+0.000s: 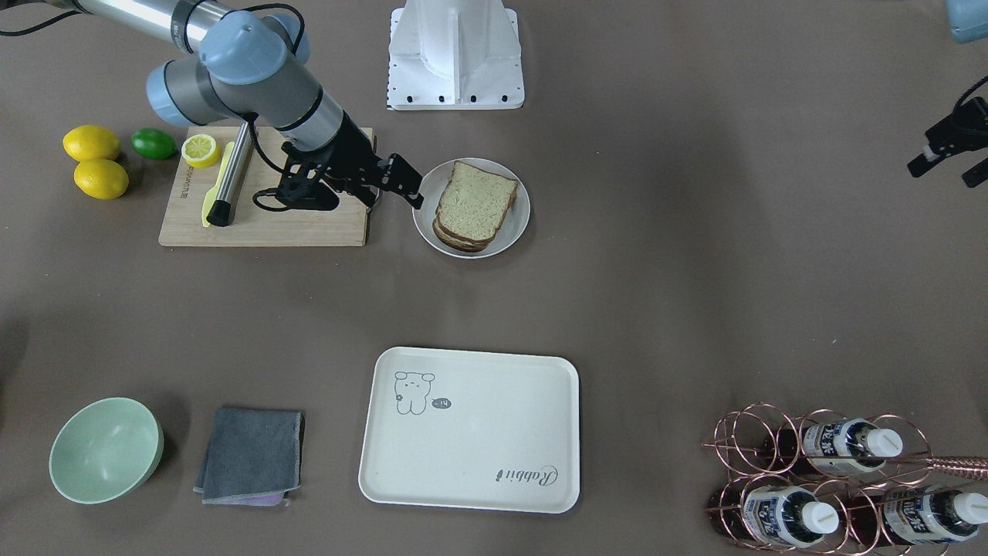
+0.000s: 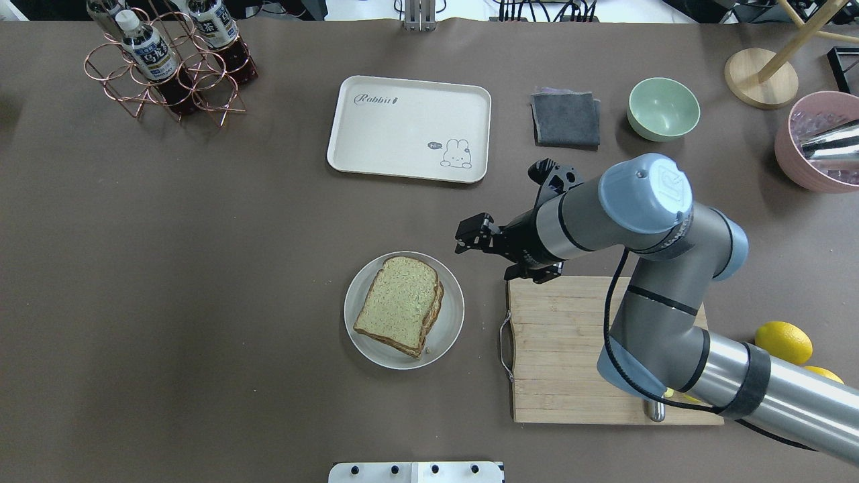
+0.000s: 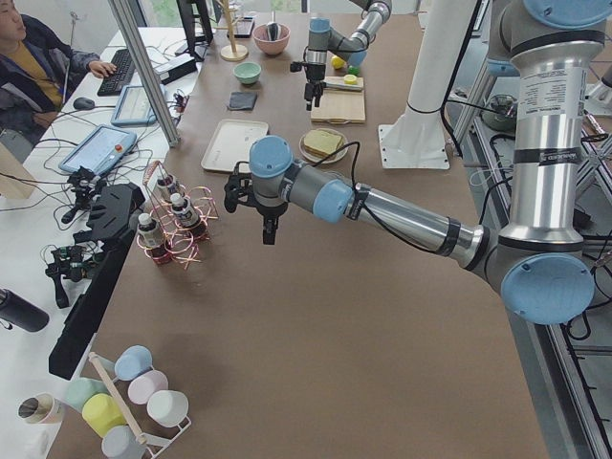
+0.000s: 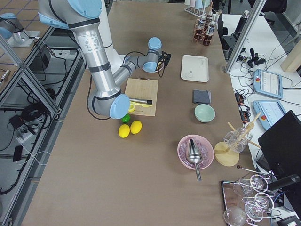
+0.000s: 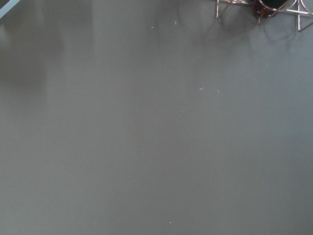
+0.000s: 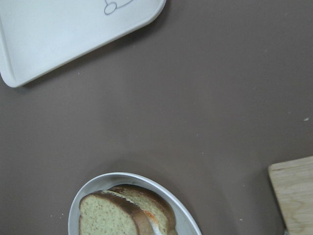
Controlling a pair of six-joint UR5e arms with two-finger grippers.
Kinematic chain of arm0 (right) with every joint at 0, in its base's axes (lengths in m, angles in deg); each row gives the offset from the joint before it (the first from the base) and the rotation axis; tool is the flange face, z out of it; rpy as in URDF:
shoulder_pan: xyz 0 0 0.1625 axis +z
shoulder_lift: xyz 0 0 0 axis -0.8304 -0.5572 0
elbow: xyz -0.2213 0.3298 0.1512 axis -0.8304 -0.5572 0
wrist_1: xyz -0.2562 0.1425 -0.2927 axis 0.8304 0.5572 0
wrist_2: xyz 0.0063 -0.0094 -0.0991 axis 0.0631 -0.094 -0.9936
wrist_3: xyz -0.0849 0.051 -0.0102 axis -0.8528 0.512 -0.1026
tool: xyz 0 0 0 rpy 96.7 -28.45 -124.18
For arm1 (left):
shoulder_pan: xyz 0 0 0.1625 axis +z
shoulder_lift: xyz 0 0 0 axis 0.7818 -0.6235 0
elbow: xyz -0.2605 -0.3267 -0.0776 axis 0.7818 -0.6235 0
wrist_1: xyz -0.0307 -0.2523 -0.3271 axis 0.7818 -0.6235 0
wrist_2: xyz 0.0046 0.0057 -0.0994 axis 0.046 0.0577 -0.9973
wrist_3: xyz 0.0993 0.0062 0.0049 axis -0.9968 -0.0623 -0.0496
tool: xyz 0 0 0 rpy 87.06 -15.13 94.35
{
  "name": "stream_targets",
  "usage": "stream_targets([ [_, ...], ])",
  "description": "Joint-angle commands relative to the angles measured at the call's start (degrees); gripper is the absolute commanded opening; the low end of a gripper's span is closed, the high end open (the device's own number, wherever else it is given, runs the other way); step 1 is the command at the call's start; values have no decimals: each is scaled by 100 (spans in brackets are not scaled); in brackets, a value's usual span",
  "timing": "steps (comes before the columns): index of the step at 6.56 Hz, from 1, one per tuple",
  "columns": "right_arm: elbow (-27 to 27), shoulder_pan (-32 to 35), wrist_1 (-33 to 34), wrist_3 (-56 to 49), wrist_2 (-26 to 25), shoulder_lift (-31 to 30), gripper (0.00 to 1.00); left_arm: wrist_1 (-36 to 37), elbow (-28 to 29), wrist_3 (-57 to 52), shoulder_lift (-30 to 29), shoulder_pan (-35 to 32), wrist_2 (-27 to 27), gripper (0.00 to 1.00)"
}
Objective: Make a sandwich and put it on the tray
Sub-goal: 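Open the right gripper and withdraw it while the left arm reaches toward the plate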
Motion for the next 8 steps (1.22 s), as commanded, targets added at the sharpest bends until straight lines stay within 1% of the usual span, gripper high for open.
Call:
stream_targets([
  [1, 344, 555, 52, -375, 586, -568, 100, -220, -131, 452, -708, 1143, 603, 97],
  [2, 468, 888, 52, -848, 937, -972, 100, -228, -148, 1315, -1044, 1618, 858, 97],
  [3, 608, 1205, 52, -1192, 1184, -1324, 100, -228, -96, 1846, -1361, 2206, 1070, 98],
  [4, 627, 1600, 43, -1630, 1561, -1623, 100, -237, -78, 2165, -1677, 3021, 2055, 98],
  [5, 679, 2039, 43, -2357, 1886, -2062, 100, -237, 105, 2629, -2011, 3708, 2639, 97],
  [6, 680, 2504, 43, -3052, 2186, -2492, 100, -246, 594, 2712, -2440, 3967, 2688, 96],
  [7, 680, 2796, 43, -3668, 2267, -2862, 100, -255, 686, 2704, -2540, 4283, 2846, 88],
  [8, 654, 2947, 43, -4205, 2294, -3144, 100, -411, 948, 2704, -2698, 4565, 3021, 81],
])
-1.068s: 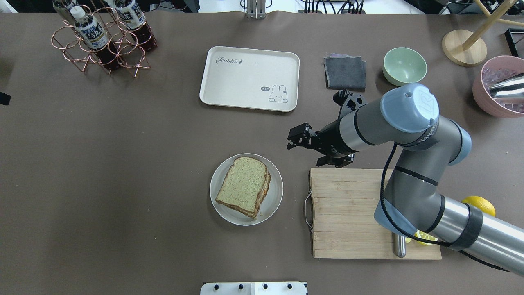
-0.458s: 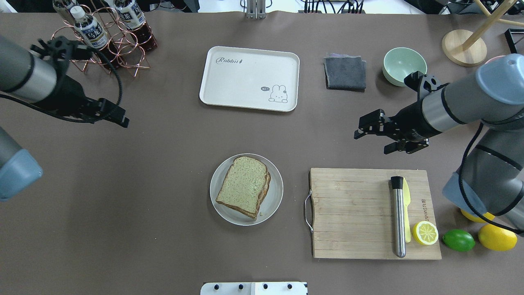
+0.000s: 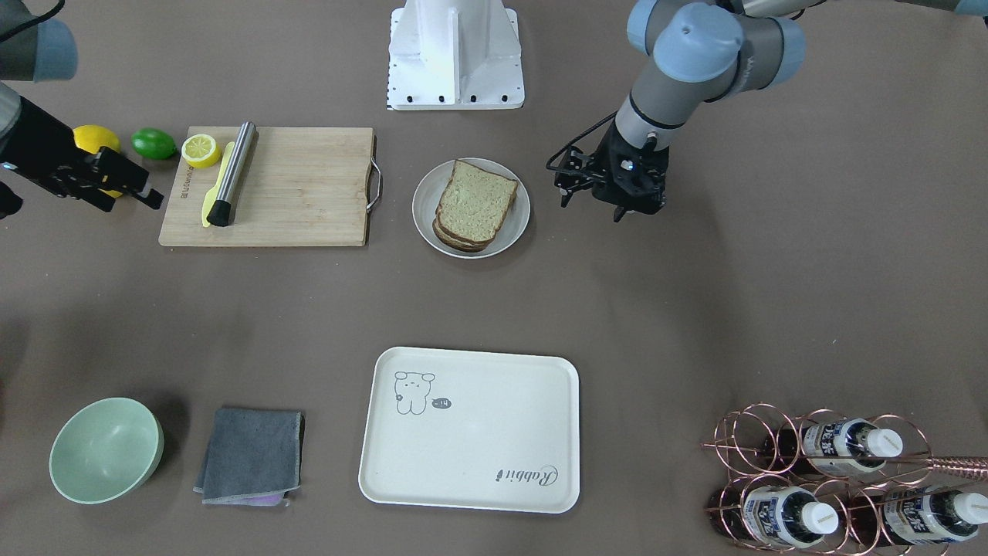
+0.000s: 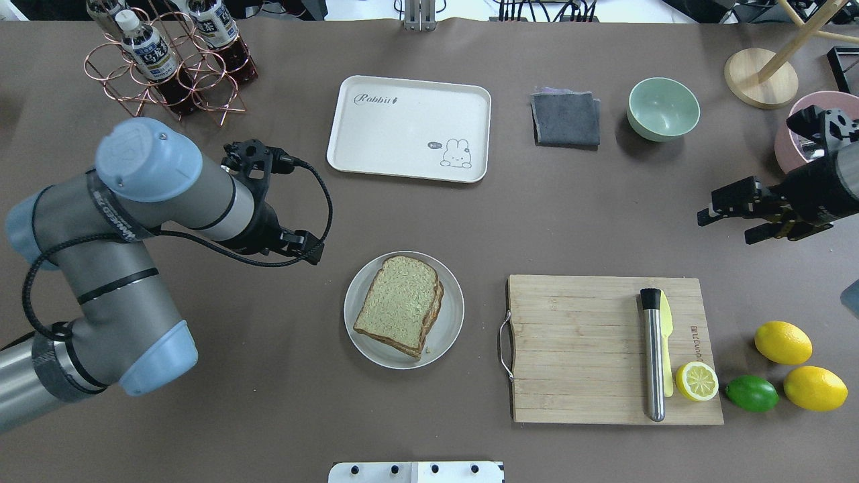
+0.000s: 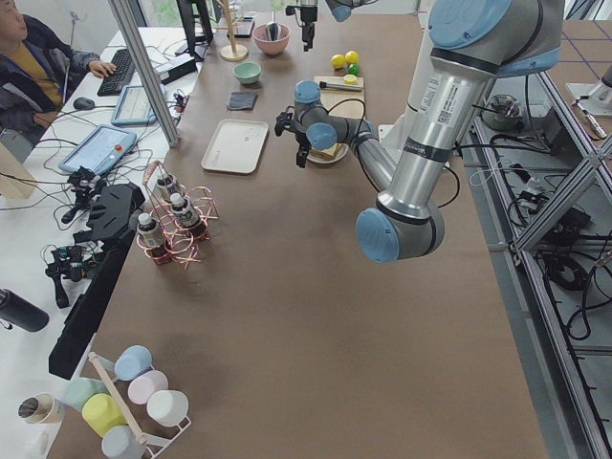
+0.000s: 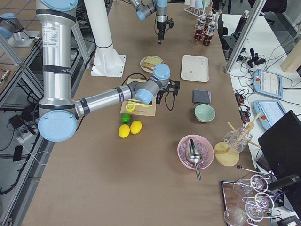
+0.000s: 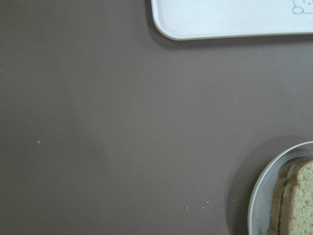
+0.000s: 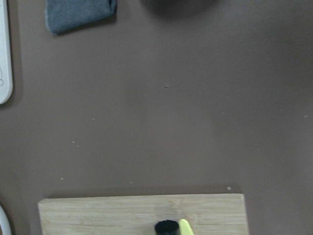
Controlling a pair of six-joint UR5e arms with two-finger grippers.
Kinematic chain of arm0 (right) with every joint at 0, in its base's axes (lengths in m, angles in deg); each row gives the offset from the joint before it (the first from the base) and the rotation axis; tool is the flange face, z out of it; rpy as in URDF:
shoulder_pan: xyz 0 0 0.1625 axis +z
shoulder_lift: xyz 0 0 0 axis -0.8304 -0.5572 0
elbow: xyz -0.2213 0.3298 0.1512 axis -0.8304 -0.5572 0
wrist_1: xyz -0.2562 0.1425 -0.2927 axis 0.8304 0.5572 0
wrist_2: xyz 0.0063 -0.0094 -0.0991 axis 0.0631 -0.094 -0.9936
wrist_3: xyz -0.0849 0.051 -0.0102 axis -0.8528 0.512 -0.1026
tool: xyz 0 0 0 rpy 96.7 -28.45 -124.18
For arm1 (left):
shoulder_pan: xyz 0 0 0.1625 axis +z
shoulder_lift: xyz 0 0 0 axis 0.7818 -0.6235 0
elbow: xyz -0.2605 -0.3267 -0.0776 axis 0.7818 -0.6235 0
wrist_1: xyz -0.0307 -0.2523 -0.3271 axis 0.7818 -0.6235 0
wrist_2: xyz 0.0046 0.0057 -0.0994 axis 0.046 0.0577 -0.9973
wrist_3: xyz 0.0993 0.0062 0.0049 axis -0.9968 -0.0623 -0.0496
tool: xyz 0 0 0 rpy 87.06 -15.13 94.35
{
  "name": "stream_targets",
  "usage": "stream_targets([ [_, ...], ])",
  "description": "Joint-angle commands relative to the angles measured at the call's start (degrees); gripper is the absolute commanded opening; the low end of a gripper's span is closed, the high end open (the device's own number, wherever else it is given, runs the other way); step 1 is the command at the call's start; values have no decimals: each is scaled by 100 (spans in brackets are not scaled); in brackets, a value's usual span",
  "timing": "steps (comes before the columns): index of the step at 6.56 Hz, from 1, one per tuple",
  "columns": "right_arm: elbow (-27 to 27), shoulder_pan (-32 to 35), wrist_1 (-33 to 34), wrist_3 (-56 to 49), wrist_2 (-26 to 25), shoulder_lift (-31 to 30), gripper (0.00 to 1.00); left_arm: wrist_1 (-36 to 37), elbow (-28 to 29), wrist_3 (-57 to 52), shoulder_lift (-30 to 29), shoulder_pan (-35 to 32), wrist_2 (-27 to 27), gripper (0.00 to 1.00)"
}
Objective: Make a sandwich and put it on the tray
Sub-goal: 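Open the right gripper and withdraw it while the left arm reaches toward the plate, then grasp the white plate rim nearest the left gripper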
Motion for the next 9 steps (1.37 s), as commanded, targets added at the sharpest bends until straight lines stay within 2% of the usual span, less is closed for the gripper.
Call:
stream_targets([
  [1, -9, 398, 0, -993, 89, -578, 100, -669, 667, 27, -349, 486, 310, 75],
  [3, -1, 592, 0, -1330, 89, -799, 100, -1506, 1232, 36, -342, 505, 311, 64],
  [4, 17, 637, -9, -1365, 150, -861, 100, -1535, 1251, 36, -342, 505, 311, 52],
  [6, 8, 689, -9, -1375, 177, -862, 100, -1536, 1234, 53, -359, 514, 302, 43],
  [8, -9, 725, -9, -1375, 177, -870, 100, -1536, 1243, 62, -359, 584, 302, 40],
  [9, -9, 725, -9, -1375, 177, -862, 100, -1536, 1243, 62, -359, 602, 302, 28],
])
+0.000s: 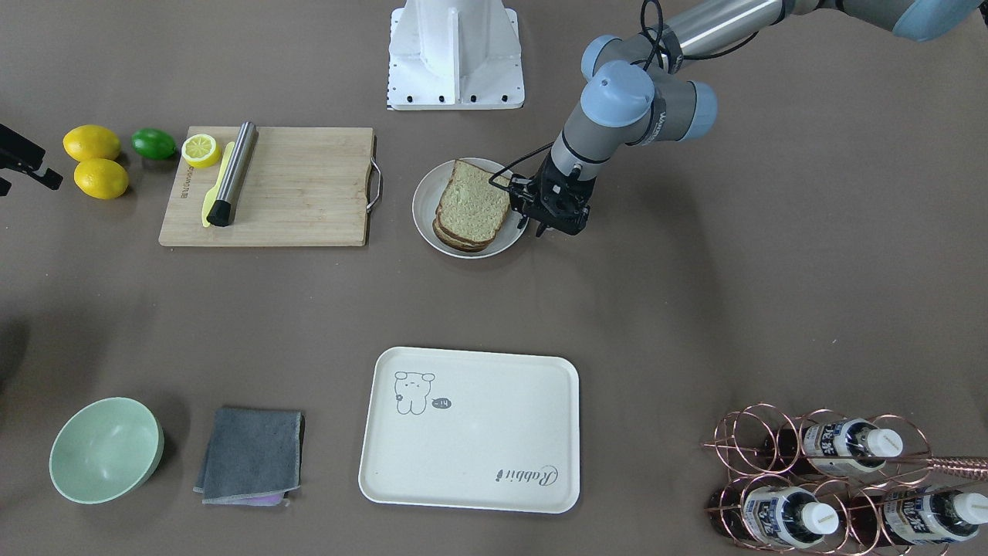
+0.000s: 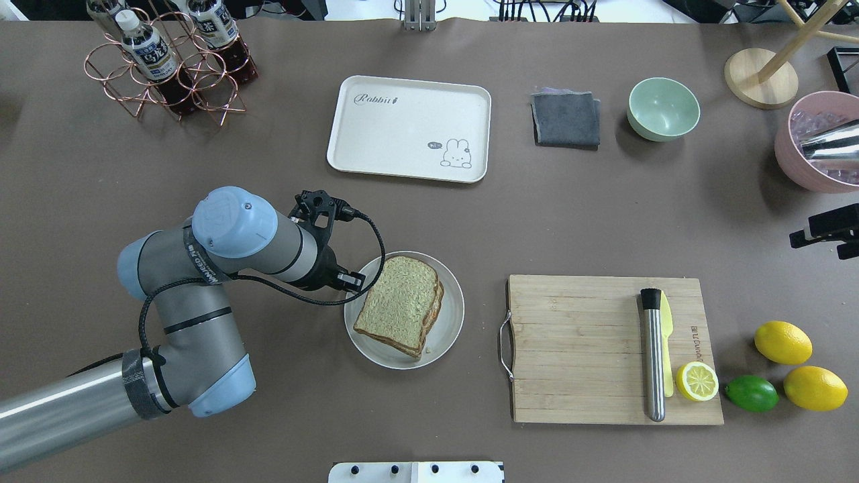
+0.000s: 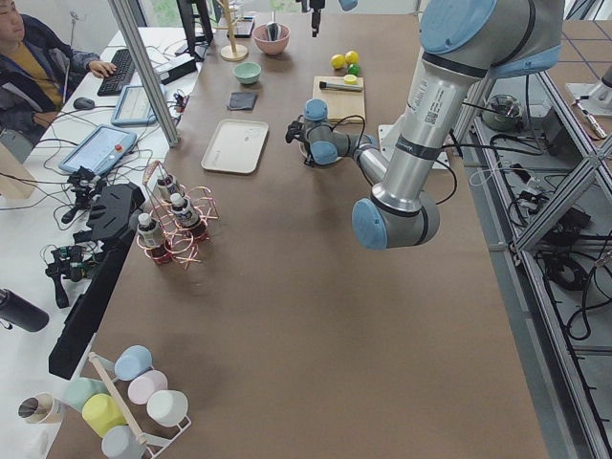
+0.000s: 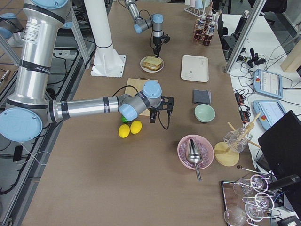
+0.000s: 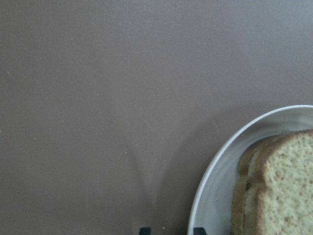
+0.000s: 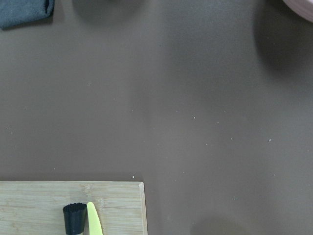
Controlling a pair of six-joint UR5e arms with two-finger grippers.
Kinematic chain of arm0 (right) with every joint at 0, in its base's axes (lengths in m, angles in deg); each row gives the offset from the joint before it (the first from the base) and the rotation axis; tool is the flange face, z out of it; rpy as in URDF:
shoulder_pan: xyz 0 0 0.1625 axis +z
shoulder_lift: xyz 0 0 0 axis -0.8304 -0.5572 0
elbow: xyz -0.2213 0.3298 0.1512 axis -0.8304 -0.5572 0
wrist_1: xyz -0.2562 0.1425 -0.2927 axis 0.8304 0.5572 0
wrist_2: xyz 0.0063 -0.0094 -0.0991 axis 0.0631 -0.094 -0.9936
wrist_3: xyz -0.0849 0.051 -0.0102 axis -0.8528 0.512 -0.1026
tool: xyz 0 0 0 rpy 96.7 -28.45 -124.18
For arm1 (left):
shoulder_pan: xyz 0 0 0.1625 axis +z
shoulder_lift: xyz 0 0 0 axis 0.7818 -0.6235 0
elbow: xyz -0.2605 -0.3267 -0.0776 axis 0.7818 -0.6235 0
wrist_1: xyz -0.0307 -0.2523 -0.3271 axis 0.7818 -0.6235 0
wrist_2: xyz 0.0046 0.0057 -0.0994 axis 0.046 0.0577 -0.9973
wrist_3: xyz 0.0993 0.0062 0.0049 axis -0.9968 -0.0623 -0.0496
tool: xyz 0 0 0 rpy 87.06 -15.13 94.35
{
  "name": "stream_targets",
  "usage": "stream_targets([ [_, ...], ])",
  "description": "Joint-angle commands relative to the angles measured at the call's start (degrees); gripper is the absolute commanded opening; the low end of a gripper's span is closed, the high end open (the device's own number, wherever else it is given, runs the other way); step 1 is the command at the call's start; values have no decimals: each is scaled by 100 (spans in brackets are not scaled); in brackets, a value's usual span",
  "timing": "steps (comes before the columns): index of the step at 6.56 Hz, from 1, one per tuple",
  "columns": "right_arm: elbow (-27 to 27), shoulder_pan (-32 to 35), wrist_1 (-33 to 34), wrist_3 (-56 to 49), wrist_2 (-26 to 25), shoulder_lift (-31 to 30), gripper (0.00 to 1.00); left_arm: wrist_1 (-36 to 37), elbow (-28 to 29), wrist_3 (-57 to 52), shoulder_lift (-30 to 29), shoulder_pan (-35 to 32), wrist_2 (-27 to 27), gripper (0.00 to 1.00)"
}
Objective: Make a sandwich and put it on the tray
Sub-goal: 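Grasp the white plate rim nearest the left gripper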
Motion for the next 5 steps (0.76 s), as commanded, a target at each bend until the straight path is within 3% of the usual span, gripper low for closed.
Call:
stream_targets([
  [1, 7, 34, 0, 0, 10, 4, 100, 0, 1, 151, -1, 37, -9, 19],
  [2, 24, 148, 0, 0, 97, -5, 100, 0, -16, 196, -9, 28, -52, 3],
  [4, 15, 228, 0, 0, 229, 13, 100, -70, -52, 527, -10, -15, -70, 0],
  [5, 15, 254, 0, 0, 221, 30, 100, -436, -60, 1079, -18, -24, -70, 0],
])
